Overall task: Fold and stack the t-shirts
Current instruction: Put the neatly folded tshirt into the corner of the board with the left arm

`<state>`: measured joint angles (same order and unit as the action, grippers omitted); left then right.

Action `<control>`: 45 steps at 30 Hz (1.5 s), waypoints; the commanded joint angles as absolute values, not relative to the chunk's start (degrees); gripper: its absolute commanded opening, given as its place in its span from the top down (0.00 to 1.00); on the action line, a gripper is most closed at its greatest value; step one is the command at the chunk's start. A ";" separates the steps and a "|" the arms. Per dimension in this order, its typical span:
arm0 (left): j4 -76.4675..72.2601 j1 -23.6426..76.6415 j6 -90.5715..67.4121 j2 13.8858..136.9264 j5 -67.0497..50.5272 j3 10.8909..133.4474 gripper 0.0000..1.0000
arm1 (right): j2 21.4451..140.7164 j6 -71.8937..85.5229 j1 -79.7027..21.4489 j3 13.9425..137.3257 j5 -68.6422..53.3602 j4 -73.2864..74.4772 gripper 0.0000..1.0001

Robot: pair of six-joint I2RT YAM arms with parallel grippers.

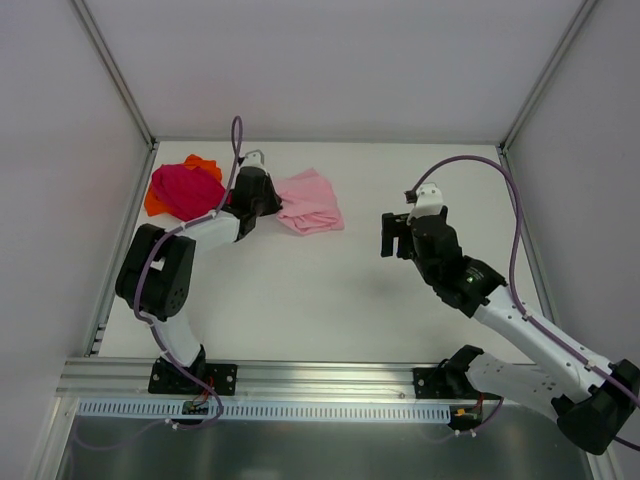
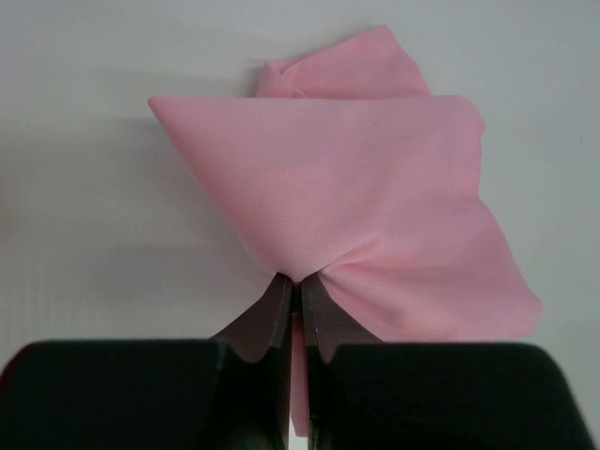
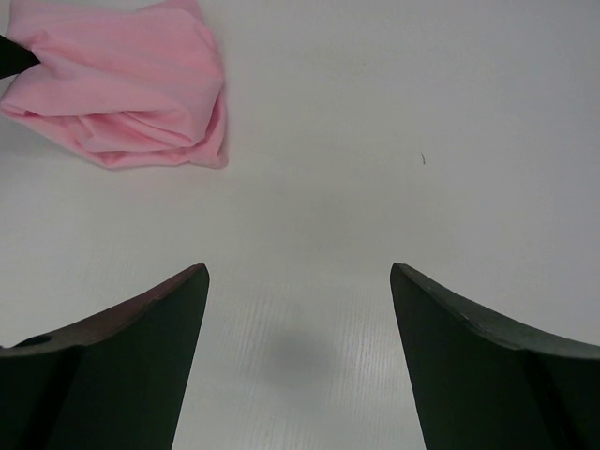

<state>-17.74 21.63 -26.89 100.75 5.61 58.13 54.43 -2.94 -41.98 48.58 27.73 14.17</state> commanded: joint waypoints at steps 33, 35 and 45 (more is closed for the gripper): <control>3.95 5.28 -22.94 99.67 7.64 76.99 1.00 | 52.91 -2.46 -41.84 47.37 25.31 12.57 0.17; 3.95 4.40 -23.46 98.62 9.22 76.47 1.00 | 53.44 -2.46 -41.84 47.02 25.22 12.13 0.17; 3.78 1.06 -26.01 96.42 12.48 74.45 1.00 | 54.05 -2.55 -41.84 46.76 24.96 11.69 0.16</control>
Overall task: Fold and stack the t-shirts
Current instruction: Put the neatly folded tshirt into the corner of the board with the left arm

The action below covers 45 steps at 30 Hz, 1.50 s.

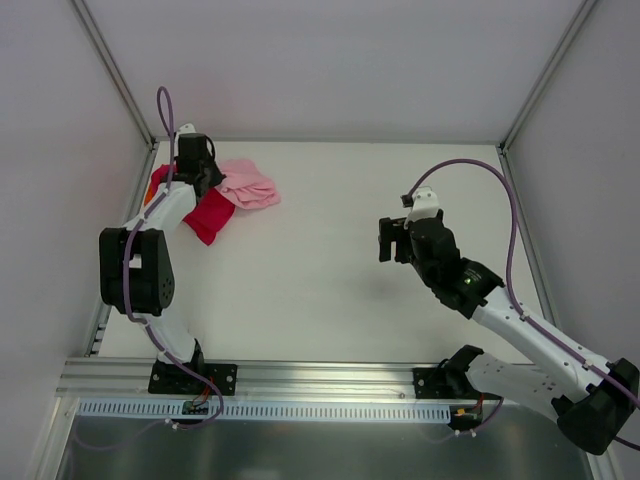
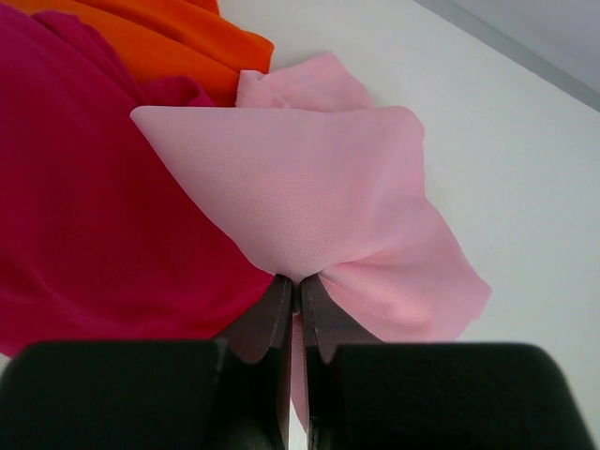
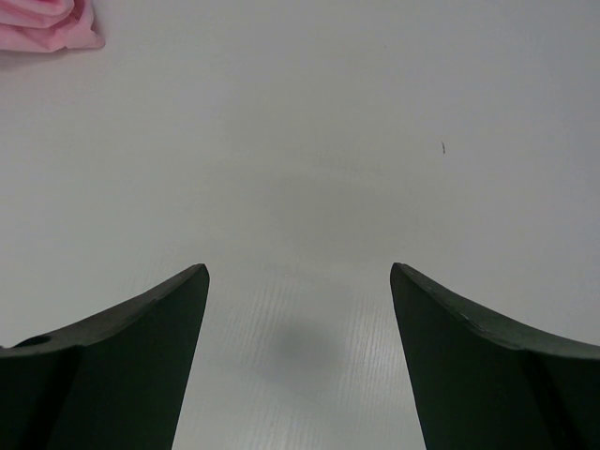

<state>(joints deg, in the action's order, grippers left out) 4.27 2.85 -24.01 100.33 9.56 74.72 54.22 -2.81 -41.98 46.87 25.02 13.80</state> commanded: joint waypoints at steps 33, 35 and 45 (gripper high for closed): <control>3.35 -5.89 -38.94 89.74 13.55 60.03 1.00 | 55.28 -1.49 -42.45 48.69 22.06 12.57 0.16; 0.81 -5.89 -38.15 89.74 11.44 60.03 0.91 | 55.89 -1.76 -42.45 48.78 21.36 12.04 0.16; -2.72 -5.89 -39.55 83.34 9.84 57.75 0.11 | 57.92 -1.93 -42.45 49.31 21.27 11.69 0.15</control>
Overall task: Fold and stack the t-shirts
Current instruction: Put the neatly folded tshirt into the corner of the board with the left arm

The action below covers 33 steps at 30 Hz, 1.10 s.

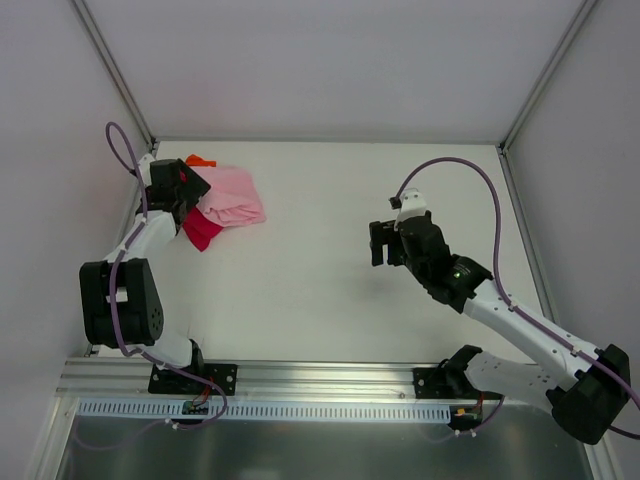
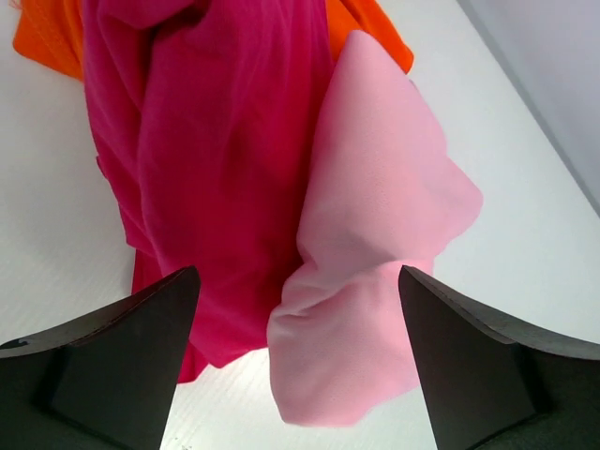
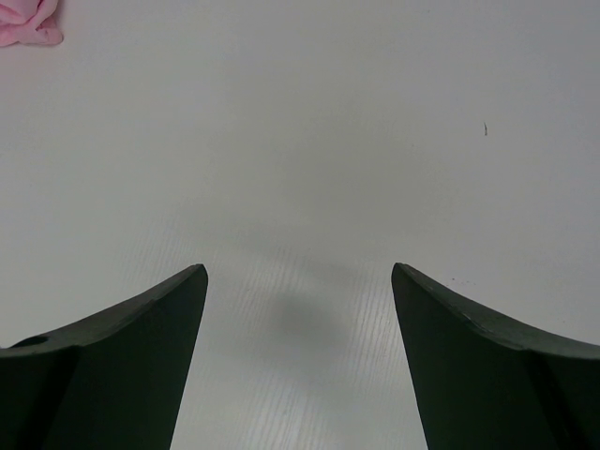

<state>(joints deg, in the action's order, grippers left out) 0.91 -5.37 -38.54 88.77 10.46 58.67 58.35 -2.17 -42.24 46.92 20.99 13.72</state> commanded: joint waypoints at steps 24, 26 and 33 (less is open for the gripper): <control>-20.28 26.61 -25.33 39.47 7.12 22.70 0.15 | 64.60 -5.89 -42.63 46.94 22.50 2.03 0.13; -24.49 30.84 -24.00 38.50 6.60 17.86 0.17 | 64.42 -6.50 -42.98 45.88 23.03 0.18 0.13; -33.03 44.02 -15.13 44.20 17.56 12.66 0.22 | 65.65 -8.61 -43.77 46.40 25.84 -3.61 0.13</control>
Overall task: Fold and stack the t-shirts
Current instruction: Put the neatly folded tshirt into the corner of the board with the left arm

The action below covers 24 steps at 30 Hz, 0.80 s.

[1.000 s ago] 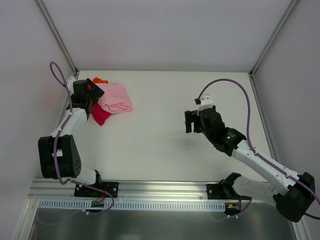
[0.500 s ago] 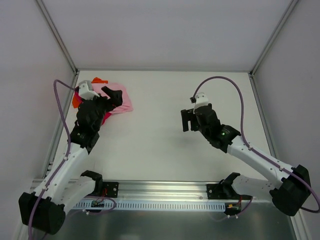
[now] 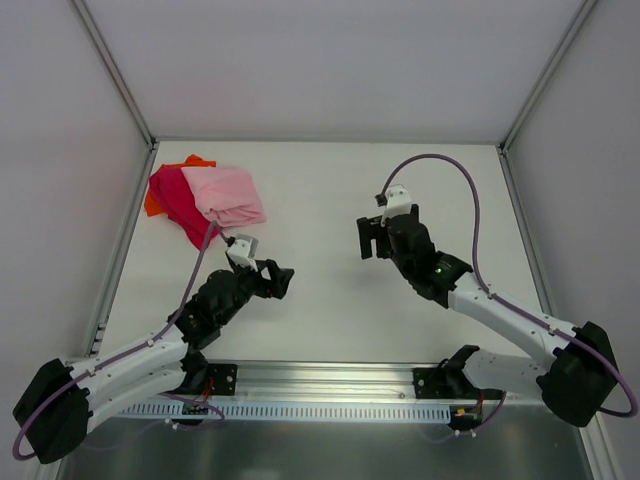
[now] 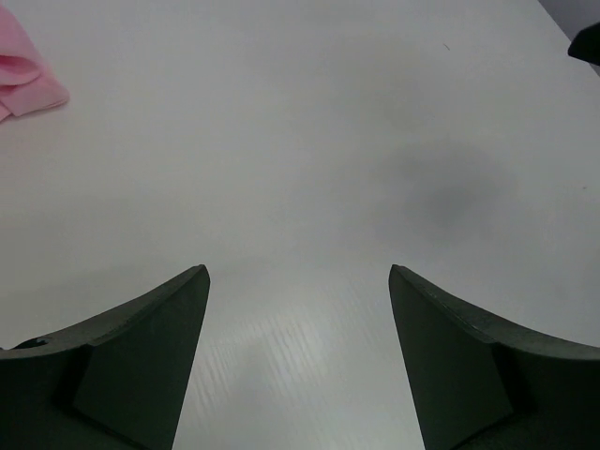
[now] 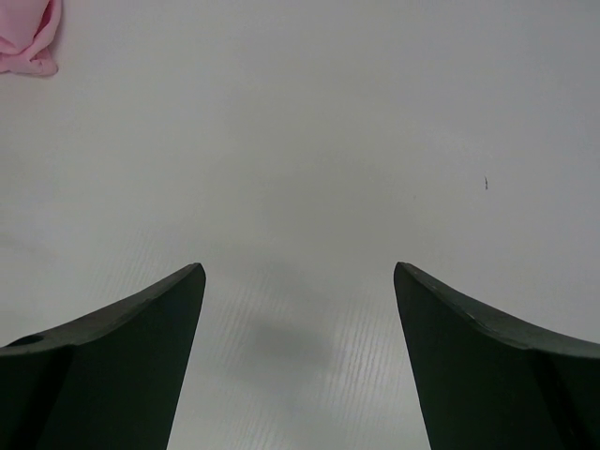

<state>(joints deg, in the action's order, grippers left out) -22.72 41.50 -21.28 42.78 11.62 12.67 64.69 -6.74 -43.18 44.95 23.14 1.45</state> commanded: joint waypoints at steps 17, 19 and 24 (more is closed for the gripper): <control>-35.51 47.11 -13.18 45.88 21.45 9.67 0.22 | 66.80 -11.34 -47.28 47.73 32.25 -3.96 0.13; -35.51 47.11 -13.27 45.53 21.27 9.58 0.21 | 66.10 -11.43 -47.37 47.37 32.78 -3.96 0.12; -36.12 47.20 -13.36 46.31 21.27 9.58 0.21 | 65.30 -10.99 -47.37 46.85 33.83 -3.78 0.13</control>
<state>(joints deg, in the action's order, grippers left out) -32.29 46.57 -14.24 45.93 20.10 9.04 67.24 -11.00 -47.03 46.59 31.16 -0.84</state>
